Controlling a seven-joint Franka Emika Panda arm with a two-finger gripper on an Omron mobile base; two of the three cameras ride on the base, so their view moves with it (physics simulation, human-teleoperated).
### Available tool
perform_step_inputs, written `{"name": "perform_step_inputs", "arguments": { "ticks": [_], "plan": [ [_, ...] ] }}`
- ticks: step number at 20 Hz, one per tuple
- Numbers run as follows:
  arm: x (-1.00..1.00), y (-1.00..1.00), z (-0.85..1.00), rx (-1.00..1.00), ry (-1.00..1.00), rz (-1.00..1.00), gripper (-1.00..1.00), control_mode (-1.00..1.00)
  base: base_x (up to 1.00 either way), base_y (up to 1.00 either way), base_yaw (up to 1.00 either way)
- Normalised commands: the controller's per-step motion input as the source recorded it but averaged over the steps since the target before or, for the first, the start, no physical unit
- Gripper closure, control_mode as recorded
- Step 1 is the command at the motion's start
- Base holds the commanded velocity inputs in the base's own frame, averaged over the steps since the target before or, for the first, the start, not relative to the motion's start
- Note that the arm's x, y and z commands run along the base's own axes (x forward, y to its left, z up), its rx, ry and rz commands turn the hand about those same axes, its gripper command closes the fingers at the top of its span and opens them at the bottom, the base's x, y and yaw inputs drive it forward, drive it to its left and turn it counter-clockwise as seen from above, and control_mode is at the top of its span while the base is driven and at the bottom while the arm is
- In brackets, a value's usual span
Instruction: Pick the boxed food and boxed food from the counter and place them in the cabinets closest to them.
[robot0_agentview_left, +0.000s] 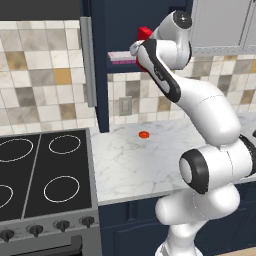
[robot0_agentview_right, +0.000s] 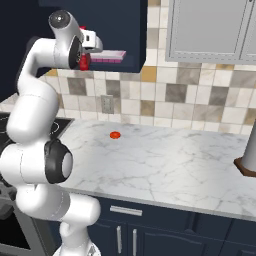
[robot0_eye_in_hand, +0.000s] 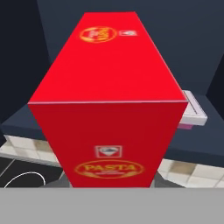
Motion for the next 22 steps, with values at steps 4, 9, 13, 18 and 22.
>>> {"name": "perform_step_inputs", "arguments": {
  "ticks": [4, 9, 13, 18, 22],
  "plan": [
    [0.20, 0.00, -0.03, 0.00, 0.00, 0.00, 1.00, -1.00, 0.00, 0.00, 0.00],
    [0.20, 0.00, -0.05, 0.00, 0.00, 0.00, 1.00, -1.00, 0.00, 0.00, 0.00],
    [0.23, 0.00, -0.05, 0.00, 0.00, 0.00, 1.00, -1.00, 0.00, 0.00, 0.00],
    [0.25, 0.00, -0.07, -0.01, 0.00, 0.00, 1.00, -1.00, 0.00, 0.00, 0.00],
    [0.26, 0.00, -0.06, -0.01, 0.00, 0.00, 1.00, -1.00, 0.00, 0.00, 0.00]
  ]
}}
